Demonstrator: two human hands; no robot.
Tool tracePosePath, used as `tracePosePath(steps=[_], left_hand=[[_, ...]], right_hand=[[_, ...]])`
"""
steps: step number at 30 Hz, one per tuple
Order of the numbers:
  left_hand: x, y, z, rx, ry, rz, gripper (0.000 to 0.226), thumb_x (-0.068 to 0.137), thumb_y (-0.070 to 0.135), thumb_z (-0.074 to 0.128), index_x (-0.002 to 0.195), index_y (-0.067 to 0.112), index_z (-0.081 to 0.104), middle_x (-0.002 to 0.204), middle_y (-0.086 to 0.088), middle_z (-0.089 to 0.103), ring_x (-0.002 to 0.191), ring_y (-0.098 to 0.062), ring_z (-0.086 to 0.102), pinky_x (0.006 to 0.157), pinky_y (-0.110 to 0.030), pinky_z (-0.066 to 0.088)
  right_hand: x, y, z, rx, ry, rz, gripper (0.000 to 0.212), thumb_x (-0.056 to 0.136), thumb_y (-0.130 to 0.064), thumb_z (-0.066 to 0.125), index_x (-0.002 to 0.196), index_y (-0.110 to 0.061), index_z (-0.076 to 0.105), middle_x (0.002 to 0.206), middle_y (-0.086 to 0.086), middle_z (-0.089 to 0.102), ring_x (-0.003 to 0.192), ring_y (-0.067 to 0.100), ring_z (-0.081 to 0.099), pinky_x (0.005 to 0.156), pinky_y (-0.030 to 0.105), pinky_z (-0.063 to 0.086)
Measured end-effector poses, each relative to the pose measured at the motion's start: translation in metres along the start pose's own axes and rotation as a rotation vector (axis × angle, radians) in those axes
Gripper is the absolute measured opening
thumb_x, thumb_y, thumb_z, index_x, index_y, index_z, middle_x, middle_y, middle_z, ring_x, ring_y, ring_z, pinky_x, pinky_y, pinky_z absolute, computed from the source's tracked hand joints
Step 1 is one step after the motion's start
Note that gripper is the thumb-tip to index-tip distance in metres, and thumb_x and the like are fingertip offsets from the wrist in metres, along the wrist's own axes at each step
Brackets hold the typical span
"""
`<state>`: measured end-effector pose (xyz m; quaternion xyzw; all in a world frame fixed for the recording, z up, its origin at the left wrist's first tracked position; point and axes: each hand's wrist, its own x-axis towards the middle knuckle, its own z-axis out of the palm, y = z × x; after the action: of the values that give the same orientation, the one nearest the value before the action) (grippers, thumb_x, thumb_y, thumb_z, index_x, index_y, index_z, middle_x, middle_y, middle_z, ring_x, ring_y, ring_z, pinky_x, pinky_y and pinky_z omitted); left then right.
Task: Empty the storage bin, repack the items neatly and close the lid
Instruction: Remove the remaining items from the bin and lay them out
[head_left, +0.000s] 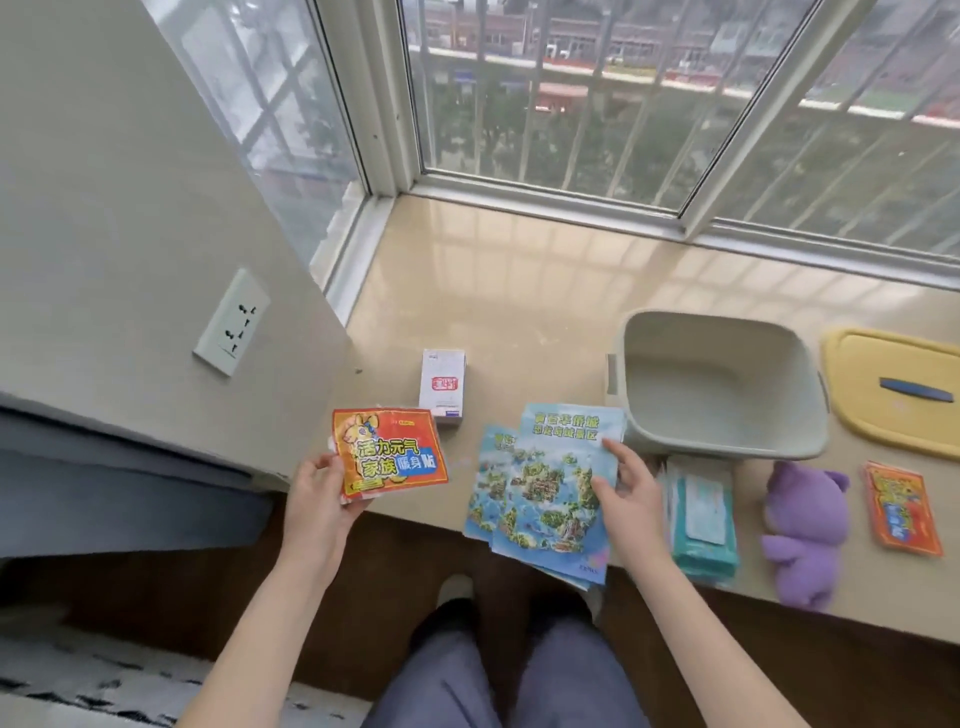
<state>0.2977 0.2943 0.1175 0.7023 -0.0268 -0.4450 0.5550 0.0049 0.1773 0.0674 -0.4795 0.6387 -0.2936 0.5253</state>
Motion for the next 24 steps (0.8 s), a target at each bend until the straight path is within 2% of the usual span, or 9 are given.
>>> tracePosePath(steps=[7, 9, 11, 13, 15, 16, 19, 21, 24], left_hand=[[0.053, -0.033, -0.008, 0.013, -0.041, -0.086, 0.025, 0.100, 0.024, 0.048, 0.121, 0.009, 0.049, 0.103, -0.008, 0.069, 0.100, -0.020, 0.068, 0.090, -0.039, 0.052], [0.071, -0.048, -0.004, 0.019, -0.039, -0.092, 0.024, 0.100, 0.024, 0.047, 0.120, 0.011, 0.050, 0.099, -0.004, 0.071, 0.098, -0.018, 0.069, 0.088, -0.037, 0.053], [0.086, -0.062, 0.002, 0.028, -0.040, -0.093, 0.022, 0.101, 0.025, 0.047, 0.119, 0.013, 0.050, 0.099, -0.003, 0.071, 0.098, -0.016, 0.069, 0.085, -0.034, 0.053], [0.098, -0.074, 0.007, 0.029, -0.045, -0.100, 0.021, 0.101, 0.025, 0.047, 0.119, 0.014, 0.049, 0.103, -0.005, 0.069, 0.098, -0.016, 0.069, 0.083, -0.033, 0.053], [0.104, -0.083, 0.012, 0.022, -0.049, -0.115, 0.021, 0.101, 0.025, 0.045, 0.118, 0.012, 0.049, 0.105, -0.006, 0.068, 0.098, -0.015, 0.069, 0.083, -0.033, 0.053], [0.106, -0.087, 0.014, 0.019, -0.052, -0.122, 0.021, 0.101, 0.024, 0.045, 0.117, 0.012, 0.049, 0.105, -0.006, 0.068, 0.098, -0.015, 0.069, 0.083, -0.033, 0.053], [0.106, -0.094, 0.018, 0.030, -0.064, -0.137, 0.019, 0.102, 0.024, 0.044, 0.116, 0.011, 0.048, 0.102, -0.005, 0.069, 0.097, -0.015, 0.069, 0.082, -0.032, 0.053], [0.104, -0.095, 0.021, 0.034, -0.073, -0.143, 0.018, 0.102, 0.023, 0.043, 0.114, 0.011, 0.048, 0.101, -0.005, 0.070, 0.097, -0.015, 0.069, 0.081, -0.032, 0.053], [0.097, -0.090, 0.023, 0.026, -0.084, -0.144, 0.017, 0.102, 0.023, 0.043, 0.113, 0.011, 0.049, 0.098, -0.005, 0.071, 0.096, -0.015, 0.070, 0.081, -0.033, 0.053]], right_hand=[[0.030, 0.045, 0.069, -0.073, 0.018, 0.090, 0.050, 0.091, 0.010, 0.047, 0.129, -0.021, 0.057, 0.134, -0.010, 0.052, 0.126, 0.008, 0.041, 0.075, 0.005, 0.041], [0.046, 0.060, 0.083, -0.076, 0.012, 0.107, 0.049, 0.092, 0.012, 0.045, 0.130, -0.018, 0.056, 0.130, -0.007, 0.052, 0.113, 0.001, 0.051, 0.068, 0.010, 0.046], [0.061, 0.076, 0.093, -0.086, 0.010, 0.118, 0.049, 0.093, 0.013, 0.043, 0.131, -0.016, 0.055, 0.127, -0.006, 0.051, 0.100, -0.001, 0.055, 0.076, 0.017, 0.046], [0.071, 0.094, 0.100, -0.140, 0.008, 0.110, 0.051, 0.093, 0.010, 0.041, 0.132, -0.020, 0.054, 0.122, -0.008, 0.054, 0.094, 0.010, 0.055, 0.063, 0.013, 0.049], [0.077, 0.109, 0.105, -0.240, -0.005, 0.095, 0.051, 0.094, 0.006, 0.040, 0.133, -0.025, 0.051, 0.118, -0.007, 0.056, 0.070, 0.016, 0.054, 0.052, 0.013, 0.041], [0.080, 0.115, 0.107, -0.306, -0.013, 0.087, 0.051, 0.095, 0.004, 0.039, 0.135, -0.026, 0.048, 0.118, -0.005, 0.055, 0.070, 0.015, 0.051, 0.056, 0.016, 0.041], [0.083, 0.127, 0.113, -0.518, -0.016, 0.042, 0.051, 0.096, 0.002, 0.039, 0.141, -0.022, 0.041, 0.126, 0.003, 0.047, 0.095, 0.016, 0.048, 0.077, 0.025, 0.041], [0.083, 0.125, 0.115, -0.617, -0.032, 0.039, 0.051, 0.097, 0.002, 0.040, 0.144, -0.018, 0.037, 0.136, 0.008, 0.040, 0.107, 0.018, 0.045, 0.084, 0.024, 0.040], [0.078, 0.116, 0.111, -0.783, -0.019, -0.069, 0.052, 0.096, 0.000, 0.047, 0.146, -0.010, 0.036, 0.150, 0.016, 0.033, 0.132, 0.028, 0.040, 0.099, 0.032, 0.041]])
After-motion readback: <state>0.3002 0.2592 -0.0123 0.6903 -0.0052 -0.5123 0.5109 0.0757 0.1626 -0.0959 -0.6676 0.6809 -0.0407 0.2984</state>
